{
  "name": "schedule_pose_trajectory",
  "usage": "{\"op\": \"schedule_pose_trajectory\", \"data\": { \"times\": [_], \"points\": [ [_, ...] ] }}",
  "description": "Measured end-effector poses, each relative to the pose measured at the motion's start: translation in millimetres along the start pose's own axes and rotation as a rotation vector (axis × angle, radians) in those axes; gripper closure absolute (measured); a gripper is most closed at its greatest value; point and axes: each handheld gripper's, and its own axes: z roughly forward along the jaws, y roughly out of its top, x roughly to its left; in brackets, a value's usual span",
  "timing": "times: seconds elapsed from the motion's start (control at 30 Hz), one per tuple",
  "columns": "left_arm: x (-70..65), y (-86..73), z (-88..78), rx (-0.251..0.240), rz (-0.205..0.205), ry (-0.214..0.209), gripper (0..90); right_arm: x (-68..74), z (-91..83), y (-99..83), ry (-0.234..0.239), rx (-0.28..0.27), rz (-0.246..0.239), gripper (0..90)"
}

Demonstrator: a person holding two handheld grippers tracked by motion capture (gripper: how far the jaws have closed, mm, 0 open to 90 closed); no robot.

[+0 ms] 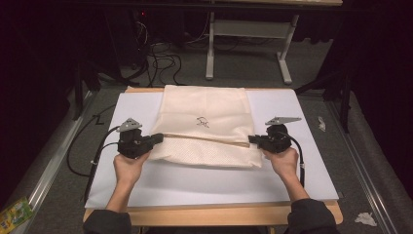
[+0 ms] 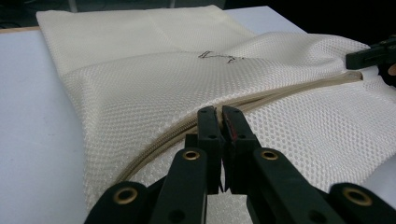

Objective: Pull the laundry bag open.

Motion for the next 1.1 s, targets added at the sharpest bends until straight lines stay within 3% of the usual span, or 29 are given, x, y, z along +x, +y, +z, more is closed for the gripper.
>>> {"op": "schedule_pose_trajectory", "data": {
  "times": [0.67, 0.77, 0.87, 1.1],
  "points": [
    [7.9, 1.4, -6.6, -0.008, -0.02, 0.017, 87.3, -9.5, -7.1, -5.1, -0.006, -0.032, 0.012, 89.2],
    [8.2, 0.4, -3.2, 0.018, -0.003, 0.03, 87.3, -11.9, -8.0, -2.8, -0.003, -0.035, 0.018, 89.2],
    [5.9, -2.0, -2.0, 0.0, 0.016, 0.047, 87.3, -10.6, -9.6, -1.9, -0.004, -0.03, 0.008, 89.2],
    [12.4, -0.6, 5.8, 0.019, 0.021, 0.06, 87.3, -19.7, -11.9, 3.7, -0.033, -0.022, -0.007, 89.2]
  ]
}}
